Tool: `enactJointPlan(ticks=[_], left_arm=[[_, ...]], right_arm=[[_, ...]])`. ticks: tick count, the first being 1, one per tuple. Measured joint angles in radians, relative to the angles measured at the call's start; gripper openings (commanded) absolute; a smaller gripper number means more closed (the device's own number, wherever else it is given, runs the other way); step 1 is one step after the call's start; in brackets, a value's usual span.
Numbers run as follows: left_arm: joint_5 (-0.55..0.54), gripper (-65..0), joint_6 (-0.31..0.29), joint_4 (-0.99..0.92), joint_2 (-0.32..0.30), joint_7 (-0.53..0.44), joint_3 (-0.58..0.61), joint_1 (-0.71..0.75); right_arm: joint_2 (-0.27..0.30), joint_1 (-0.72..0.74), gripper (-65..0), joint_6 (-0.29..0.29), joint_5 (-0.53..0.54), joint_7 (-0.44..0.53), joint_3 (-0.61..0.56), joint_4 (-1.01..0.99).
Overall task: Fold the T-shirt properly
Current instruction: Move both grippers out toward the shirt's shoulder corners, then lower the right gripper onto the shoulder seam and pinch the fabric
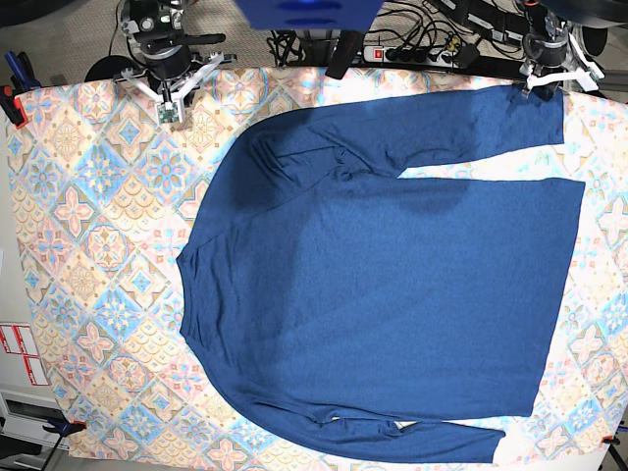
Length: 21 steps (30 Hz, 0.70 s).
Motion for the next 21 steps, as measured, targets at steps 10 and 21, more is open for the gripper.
enactJointPlan(ticks=[10, 21], left_arm=[[0.006, -65.0, -0.171, -0.002, 0.000, 0.001, -0.002, 0.019], [0.005, -65.0, -0.164, 0.032, 0.000, 0.002, -0.007, 0.062]], right_arm=[[0.000, 0.000, -64.8, 0.000, 0.000, 0.000, 0.000, 0.000], [0.005, 0.011, -63.0, 0.000, 0.000, -0.001, -0.105, 0.000]])
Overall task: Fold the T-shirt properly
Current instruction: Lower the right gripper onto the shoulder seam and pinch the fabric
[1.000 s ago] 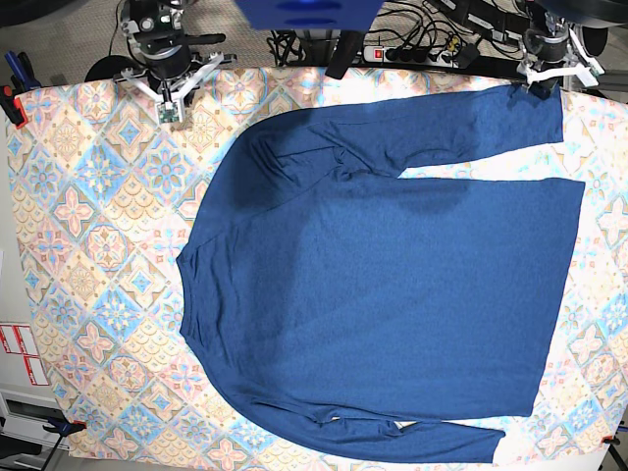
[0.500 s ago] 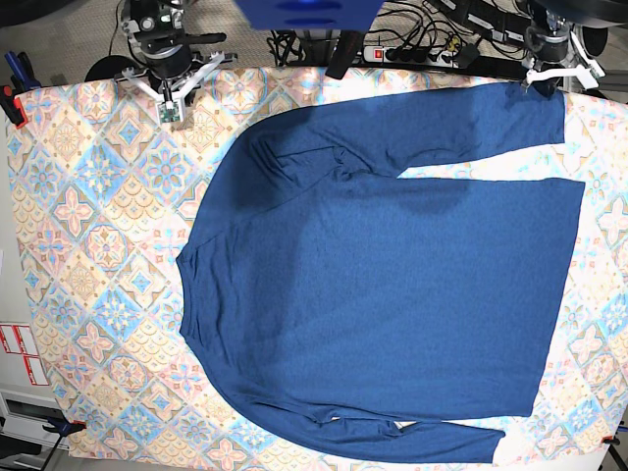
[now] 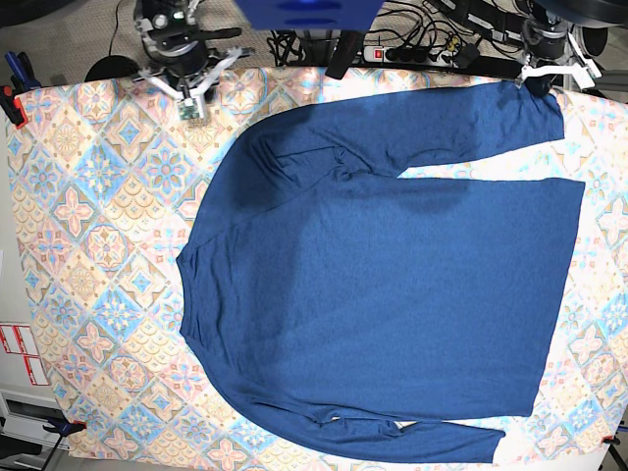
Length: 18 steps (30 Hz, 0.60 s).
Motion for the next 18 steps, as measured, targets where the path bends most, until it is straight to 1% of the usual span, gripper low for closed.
enactJointPlan(ticks=[3, 7, 15, 18], left_arm=[[0.001, -65.0, -0.005, 0.067, 0.003, 0.006, -0.040, 0.010], [-0.003, -65.0, -0.007, 0.122, -0.003, 0.000, -0.081, 0.006], [-0.003, -65.0, -0.004, 0.134, -0.003, 0.003, -0.089, 0.004], [-0.003, -65.0, -0.004, 0.134, -0.003, 0.002, -0.089, 0.003]], right_arm=[[0.000, 0.043, -56.4, 0.000, 0.003, -0.030, -0.056, 0.000], [0.000, 0.113, -50.6, -0.003, 0.003, -0.121, -0.105, 0.000], [-0.003, 0.273, -46.9, -0.003, 0.006, -0.198, -0.116, -0.005], [-0.024, 0.305, -44.0, -0.005, 0.006, -0.240, -0.109, -0.023]])
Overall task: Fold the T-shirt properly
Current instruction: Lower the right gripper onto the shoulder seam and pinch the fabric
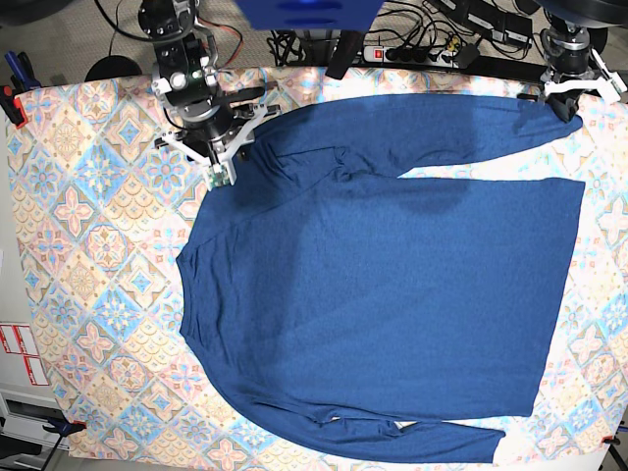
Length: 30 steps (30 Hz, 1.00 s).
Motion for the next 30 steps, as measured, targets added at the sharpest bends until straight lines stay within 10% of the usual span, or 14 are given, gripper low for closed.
enactJointPlan(ticks=[11, 30], left_arm=[[0.000, -65.0, 0.000, 0.001, 0.003, 0.001, 0.001, 0.001], [0.004, -65.0, 0.000, 0.001, 0.000, 0.001, 0.001, 0.001]], right_arm=[[-0.009, 0.106, -40.6, 0.002, 0.246, 0.001, 0.097, -0.187], [-0.004, 0.190, -40.8, 0.000, 0.278, 0.029, 0.190, -0.356]])
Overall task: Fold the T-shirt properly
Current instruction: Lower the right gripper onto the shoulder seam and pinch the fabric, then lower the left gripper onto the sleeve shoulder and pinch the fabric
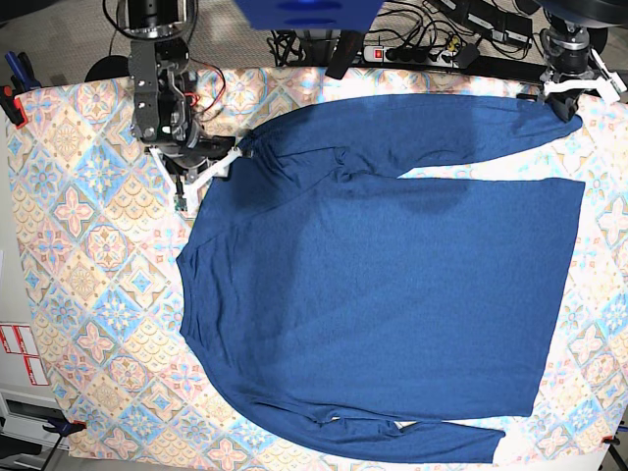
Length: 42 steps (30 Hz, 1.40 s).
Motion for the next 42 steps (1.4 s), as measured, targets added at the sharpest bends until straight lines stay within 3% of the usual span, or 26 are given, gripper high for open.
enactJointPlan(ticks=[4, 11, 17, 21, 26, 35, 42], left_arm=[[0.000, -65.0, 0.000, 0.000, 0.000, 0.000, 0.000, -0.002], [0.000, -65.0, 0.000, 0.000, 0.000, 0.000, 0.000, -0.012], [0.003, -65.0, -0.004, 0.003, -0.006, 0.000, -0.014, -0.035], [0.004, -65.0, 0.003, 0.002, -0.023, 0.000, -0.016, -0.031], [0.003, -65.0, -0.001, 0.003, -0.022, 0.000, -0.016, -0.032], [0.003, -65.0, 0.000, 0.003, -0.022, 0.000, -0.016, -0.030], [0.004, -65.0, 0.000, 0.003, -0.022, 0.000, -0.016, -0.030]], right_arm=[[0.000, 0.002, -46.3, 0.002, 0.000, 0.011, -0.001, -0.007], [-0.017, 0.003, -64.0, -0.002, -0.010, 0.011, 0.005, -0.011], [-0.019, 0.002, -64.3, 0.002, -0.003, 0.005, 0.005, -0.004], [-0.019, 0.001, -64.3, -0.001, 0.079, 0.003, 0.006, -0.004], [-0.023, 0.001, -61.3, 0.002, 0.120, -0.005, 0.016, -0.011], [-0.025, 0.010, -36.8, 0.024, 0.140, -0.023, 0.018, -0.009], [-0.025, 0.023, -36.9, 0.024, 0.138, -0.024, 0.018, -0.012]])
